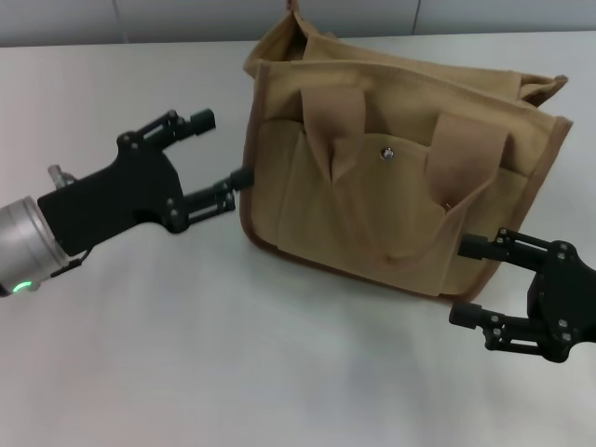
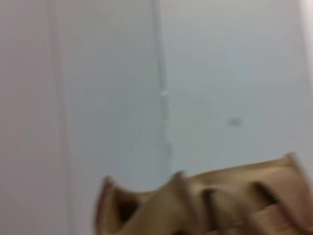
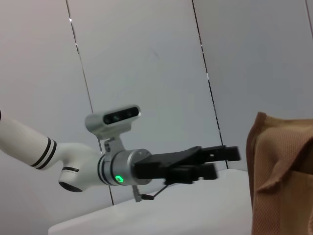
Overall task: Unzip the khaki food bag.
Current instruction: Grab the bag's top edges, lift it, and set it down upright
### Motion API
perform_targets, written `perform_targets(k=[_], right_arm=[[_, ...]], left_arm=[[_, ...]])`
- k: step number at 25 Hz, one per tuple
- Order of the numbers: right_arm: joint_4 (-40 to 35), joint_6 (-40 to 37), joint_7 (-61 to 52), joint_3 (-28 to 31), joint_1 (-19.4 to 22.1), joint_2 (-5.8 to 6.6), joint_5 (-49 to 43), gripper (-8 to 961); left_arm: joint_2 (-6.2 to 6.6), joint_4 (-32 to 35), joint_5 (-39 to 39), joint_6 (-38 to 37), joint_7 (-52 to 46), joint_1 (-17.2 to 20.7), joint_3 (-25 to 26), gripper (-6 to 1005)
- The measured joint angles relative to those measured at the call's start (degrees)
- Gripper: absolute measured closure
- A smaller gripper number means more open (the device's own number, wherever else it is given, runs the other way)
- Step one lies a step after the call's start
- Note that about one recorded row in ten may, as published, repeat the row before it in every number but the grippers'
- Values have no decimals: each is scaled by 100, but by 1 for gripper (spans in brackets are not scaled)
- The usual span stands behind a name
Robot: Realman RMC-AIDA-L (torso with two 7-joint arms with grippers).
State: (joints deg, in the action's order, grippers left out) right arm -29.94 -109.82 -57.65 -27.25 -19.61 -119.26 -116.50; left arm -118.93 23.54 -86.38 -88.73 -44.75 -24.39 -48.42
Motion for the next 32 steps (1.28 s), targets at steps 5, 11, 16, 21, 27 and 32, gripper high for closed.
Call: perform_targets(k=[5, 11, 16, 21, 27, 32], right_arm=[[8, 39, 0, -29, -4, 2, 4, 160], [8, 42, 0, -20, -10, -3, 5, 160], [44, 102, -1, 8, -11, -9, 11, 160], [95, 175, -1, 23, -11, -10, 13, 161], [101, 182, 0, 22, -26, -18, 26, 161], [103, 171, 2, 30, -27, -19, 45, 161]], left_arm=[[-19, -299, 360, 352, 223, -246, -207, 230], [-23, -935, 417, 1085, 361, -936, -472, 242], [-32, -1452, 858, 1403, 841, -1255, -501, 252], [-34, -1693, 1261, 1241, 1406, -1269, -482, 341], [-35, -1701, 1349, 1249, 1438, -1259, -476, 591], [-31, -1699, 1648, 1079, 1445, -1218, -482, 770]])
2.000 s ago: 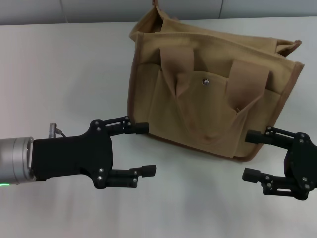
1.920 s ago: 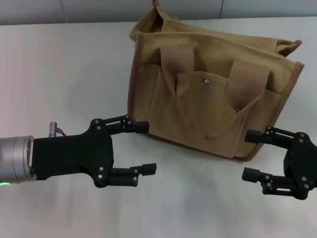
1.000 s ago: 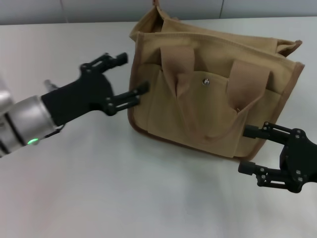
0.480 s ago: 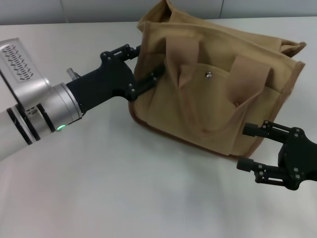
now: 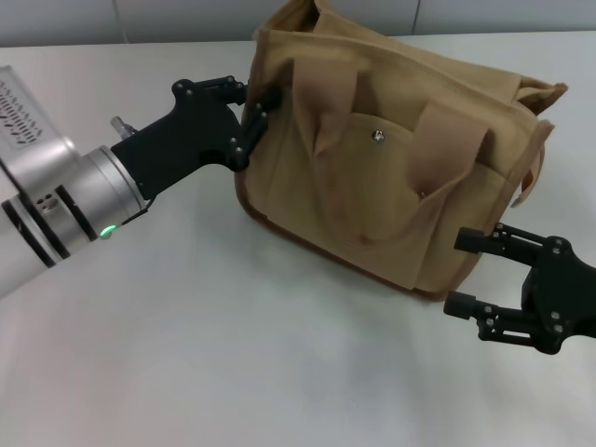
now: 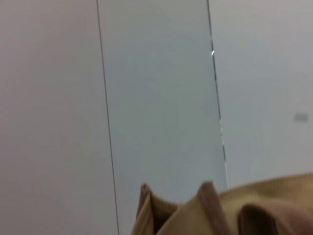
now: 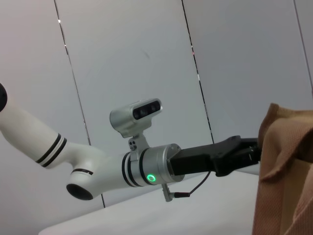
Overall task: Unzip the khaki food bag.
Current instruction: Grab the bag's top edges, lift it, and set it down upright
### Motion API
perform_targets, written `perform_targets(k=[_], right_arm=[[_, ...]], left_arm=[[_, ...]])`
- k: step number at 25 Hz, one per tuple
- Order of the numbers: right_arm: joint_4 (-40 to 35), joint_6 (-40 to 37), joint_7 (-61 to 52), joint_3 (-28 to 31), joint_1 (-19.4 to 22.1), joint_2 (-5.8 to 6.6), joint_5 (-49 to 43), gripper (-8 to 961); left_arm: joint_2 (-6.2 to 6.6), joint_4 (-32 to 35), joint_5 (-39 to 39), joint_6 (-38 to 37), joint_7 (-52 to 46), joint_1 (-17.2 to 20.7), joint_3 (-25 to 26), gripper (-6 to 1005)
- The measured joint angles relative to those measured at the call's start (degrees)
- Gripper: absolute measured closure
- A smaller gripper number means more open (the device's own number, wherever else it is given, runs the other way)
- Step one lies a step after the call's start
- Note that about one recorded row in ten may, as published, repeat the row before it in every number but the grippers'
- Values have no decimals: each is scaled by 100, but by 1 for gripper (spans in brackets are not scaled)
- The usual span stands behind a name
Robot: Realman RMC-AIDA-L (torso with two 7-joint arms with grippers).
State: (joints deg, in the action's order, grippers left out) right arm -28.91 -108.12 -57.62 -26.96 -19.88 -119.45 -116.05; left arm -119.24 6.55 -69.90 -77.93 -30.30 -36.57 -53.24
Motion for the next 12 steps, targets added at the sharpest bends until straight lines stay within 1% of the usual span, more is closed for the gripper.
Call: perform_targets(k=[3, 4, 8, 10, 12], right_arm=[[0, -42, 1, 14, 34, 1, 198, 161], [3, -50, 2, 17, 57, 3, 328, 162], [51, -97, 4, 17, 133, 9, 967, 162], [73, -115, 3, 16, 192, 13, 1436, 162], [72, -154, -54, 14, 269, 18, 2096, 162]], left_arm=[[11, 176, 6, -311, -25, 120, -28, 853], [20, 363, 6, -509, -86, 223, -23, 881], [25, 818, 8, -805, -393, 437, -23, 893], [29, 1007, 8, -1006, -504, 529, -24, 898], [34, 1220, 7, -1248, -516, 624, -26, 904]])
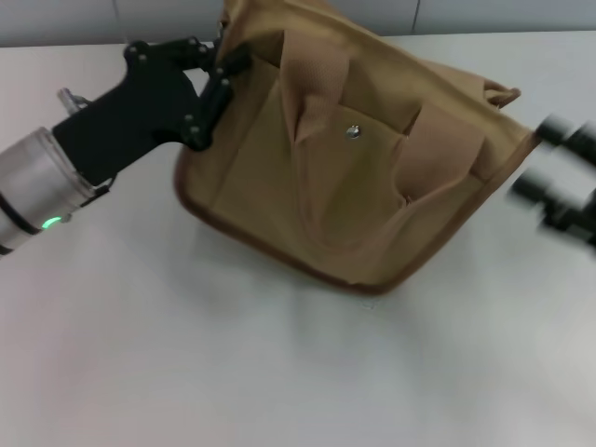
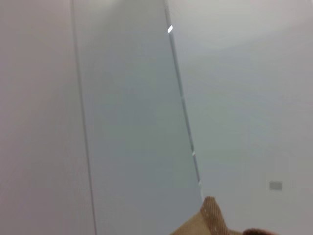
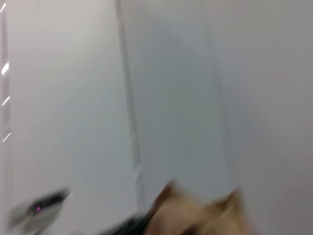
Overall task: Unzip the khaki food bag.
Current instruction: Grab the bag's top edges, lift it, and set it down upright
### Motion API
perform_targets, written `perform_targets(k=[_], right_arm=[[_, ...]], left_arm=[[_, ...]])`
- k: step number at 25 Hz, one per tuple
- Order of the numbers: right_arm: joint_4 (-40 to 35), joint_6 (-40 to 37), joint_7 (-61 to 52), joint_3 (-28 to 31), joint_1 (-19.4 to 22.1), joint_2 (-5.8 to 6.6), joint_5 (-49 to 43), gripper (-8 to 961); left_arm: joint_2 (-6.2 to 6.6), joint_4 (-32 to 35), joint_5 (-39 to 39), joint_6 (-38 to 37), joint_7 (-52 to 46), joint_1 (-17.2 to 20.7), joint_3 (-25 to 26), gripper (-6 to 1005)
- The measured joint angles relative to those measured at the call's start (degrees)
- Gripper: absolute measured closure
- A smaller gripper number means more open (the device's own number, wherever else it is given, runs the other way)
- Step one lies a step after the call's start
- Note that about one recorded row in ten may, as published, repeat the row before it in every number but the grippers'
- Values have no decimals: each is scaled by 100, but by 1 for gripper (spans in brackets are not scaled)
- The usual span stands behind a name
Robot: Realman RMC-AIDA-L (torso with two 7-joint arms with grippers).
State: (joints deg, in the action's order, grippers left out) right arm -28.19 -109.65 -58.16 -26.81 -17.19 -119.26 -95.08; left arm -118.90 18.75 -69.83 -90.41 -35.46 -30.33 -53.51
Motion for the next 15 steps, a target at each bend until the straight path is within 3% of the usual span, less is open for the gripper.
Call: perform_targets(k=[2, 6, 11, 15], right_arm=[[-58, -50, -201, 1, 70, 12, 917, 162], [-369, 135, -659, 1, 21, 16, 1592, 162], [-1206, 812, -1646, -189, -355, 17, 1673, 163], [-1666, 1356, -1947, -866, -721, 5, 1392, 163]], left_arm=[[12, 273, -2, -193, -46, 91, -8, 910], [34, 824, -69, -500, -217, 212, -27, 912], [38, 1332, -94, -824, -367, 301, -99, 910], [48, 1392, -127, -834, -436, 286, -134, 908]])
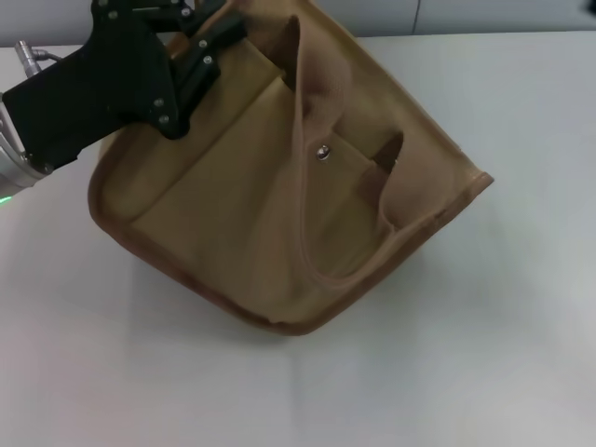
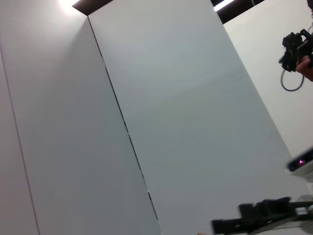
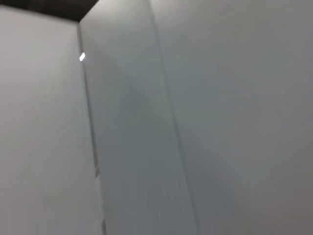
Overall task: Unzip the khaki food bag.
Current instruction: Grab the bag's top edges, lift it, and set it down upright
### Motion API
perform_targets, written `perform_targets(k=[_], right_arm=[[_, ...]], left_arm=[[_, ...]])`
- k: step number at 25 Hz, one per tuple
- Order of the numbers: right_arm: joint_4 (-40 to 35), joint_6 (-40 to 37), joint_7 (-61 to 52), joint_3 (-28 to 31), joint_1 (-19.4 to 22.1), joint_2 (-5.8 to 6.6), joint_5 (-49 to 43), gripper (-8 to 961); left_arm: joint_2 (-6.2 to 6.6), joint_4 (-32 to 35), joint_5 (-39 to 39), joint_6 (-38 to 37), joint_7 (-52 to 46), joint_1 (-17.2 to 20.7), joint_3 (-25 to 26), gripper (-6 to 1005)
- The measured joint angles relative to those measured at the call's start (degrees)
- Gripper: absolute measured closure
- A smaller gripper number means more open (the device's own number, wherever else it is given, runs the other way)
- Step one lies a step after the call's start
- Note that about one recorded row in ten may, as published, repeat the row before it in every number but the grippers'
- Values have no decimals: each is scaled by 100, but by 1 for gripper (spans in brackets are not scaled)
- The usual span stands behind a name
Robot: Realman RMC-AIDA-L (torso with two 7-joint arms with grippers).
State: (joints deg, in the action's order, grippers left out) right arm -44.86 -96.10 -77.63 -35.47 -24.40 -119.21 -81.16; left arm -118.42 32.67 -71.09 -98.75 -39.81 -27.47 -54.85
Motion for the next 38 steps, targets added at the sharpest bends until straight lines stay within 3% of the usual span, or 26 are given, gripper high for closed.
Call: perform_targets(k=[9, 15, 29, 38], right_arm=[[-306, 1208, -245, -1612, -407, 9, -34, 163], [-638, 1390, -533, -2395, -515, 2, -680, 162], [-981, 1610, -744, -2981, -573, -24, -1037, 174], [-1409, 2211, -979, -3559, -606, -39, -1450, 285]], left_arm=[[6, 51, -113, 14, 45, -28, -185, 904], [3, 54, -130, 51, 48, -30, -184, 902], [3, 61, -148, -17, 58, -30, -230, 896], [3, 144, -158, -107, 61, 5, -307, 892]])
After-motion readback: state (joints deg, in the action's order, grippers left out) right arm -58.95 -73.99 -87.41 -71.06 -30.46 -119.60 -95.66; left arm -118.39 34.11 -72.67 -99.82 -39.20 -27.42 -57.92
